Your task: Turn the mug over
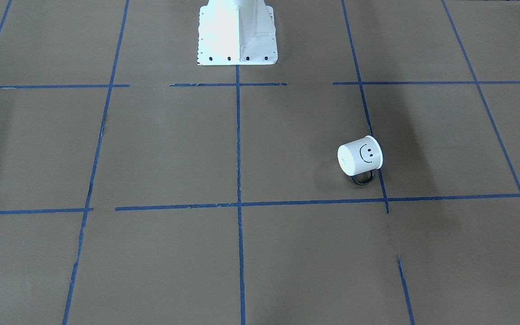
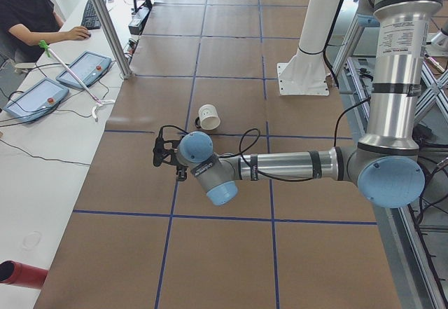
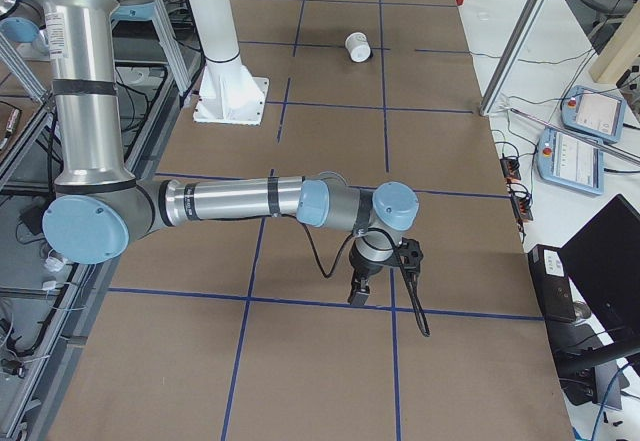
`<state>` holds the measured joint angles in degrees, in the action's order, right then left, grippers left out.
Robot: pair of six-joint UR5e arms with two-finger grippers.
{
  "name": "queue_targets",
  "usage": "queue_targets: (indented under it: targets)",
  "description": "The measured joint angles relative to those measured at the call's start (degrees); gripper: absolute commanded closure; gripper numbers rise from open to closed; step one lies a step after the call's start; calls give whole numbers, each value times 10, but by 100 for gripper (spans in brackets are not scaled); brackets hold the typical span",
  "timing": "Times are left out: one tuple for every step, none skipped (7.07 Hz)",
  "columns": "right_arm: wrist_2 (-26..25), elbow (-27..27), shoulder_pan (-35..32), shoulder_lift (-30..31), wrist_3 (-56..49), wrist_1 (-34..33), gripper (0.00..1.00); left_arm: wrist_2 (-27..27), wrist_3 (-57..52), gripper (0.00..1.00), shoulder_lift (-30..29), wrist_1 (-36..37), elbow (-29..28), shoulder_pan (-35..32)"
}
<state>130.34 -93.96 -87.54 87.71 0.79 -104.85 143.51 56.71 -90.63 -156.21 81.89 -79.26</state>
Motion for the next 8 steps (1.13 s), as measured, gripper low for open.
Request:
queue_targets:
  targets:
    - [0, 0, 0, 0, 0, 0, 0, -16, 88, 0, 5, -71, -1, 31]
    - [0, 0, 0, 0, 0, 0, 0, -44, 166, 0, 8, -132, -2, 67]
    - [0, 0, 0, 0, 0, 0, 0, -80, 234, 0, 9, -183, -2, 105]
    - [0, 0, 0, 0, 0, 0, 0, -120, 288, 0, 10, -229, -2, 141]
    - [0, 0, 0, 0, 0, 0, 0, -160, 328, 0, 10, -266, -2, 173]
    - [0, 0, 0, 0, 0, 0, 0, -202, 361, 0, 9, -296, -2, 204]
    - [0, 0, 0, 0, 0, 0, 0, -242, 391, 0, 4, -320, -2, 235]
    - [0, 0, 0, 0, 0, 0, 0, -277, 421, 0, -4, -339, -3, 262]
